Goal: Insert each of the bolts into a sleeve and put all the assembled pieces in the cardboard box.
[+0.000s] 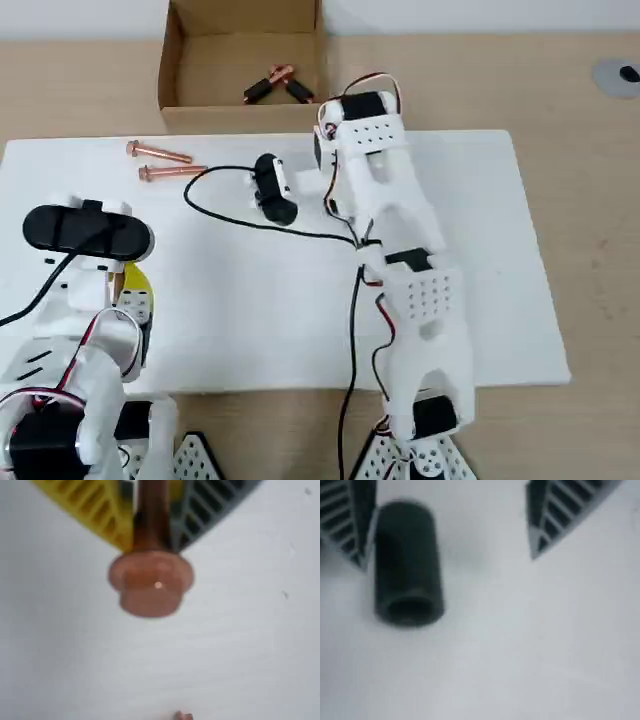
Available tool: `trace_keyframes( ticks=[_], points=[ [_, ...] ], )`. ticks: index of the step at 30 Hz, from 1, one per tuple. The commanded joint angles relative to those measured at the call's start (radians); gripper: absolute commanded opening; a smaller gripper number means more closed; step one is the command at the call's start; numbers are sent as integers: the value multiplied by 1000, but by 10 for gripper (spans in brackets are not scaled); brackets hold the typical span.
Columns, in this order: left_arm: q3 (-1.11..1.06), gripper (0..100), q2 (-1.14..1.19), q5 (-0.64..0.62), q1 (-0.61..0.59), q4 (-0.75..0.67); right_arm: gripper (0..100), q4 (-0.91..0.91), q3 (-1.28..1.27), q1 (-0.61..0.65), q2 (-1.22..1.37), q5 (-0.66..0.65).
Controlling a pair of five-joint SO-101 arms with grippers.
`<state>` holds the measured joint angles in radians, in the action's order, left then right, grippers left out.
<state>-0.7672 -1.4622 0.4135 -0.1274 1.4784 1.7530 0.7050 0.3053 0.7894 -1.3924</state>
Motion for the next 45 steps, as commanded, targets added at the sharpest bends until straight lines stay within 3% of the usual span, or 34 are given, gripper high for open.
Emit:
trace_keyframes(
  ticks=[1, 18, 34, 43, 45],
  points=[
    [6, 9, -5, -6, 12, -23, 250, -8, 7, -1, -7, -6],
    [15, 9, -7, -2, 8, -20, 249, -29, -8, -73, 8, -6],
    [15, 9, -7, 0, 8, -23, 249, -44, 1, -47, 107, 20],
    [15, 9, -7, 0, 8, -23, 15, -149, 1, -27, 105, 167],
    [15, 9, -7, 0, 8, -23, 12, -149, 1, -21, 104, 167]
  ],
)
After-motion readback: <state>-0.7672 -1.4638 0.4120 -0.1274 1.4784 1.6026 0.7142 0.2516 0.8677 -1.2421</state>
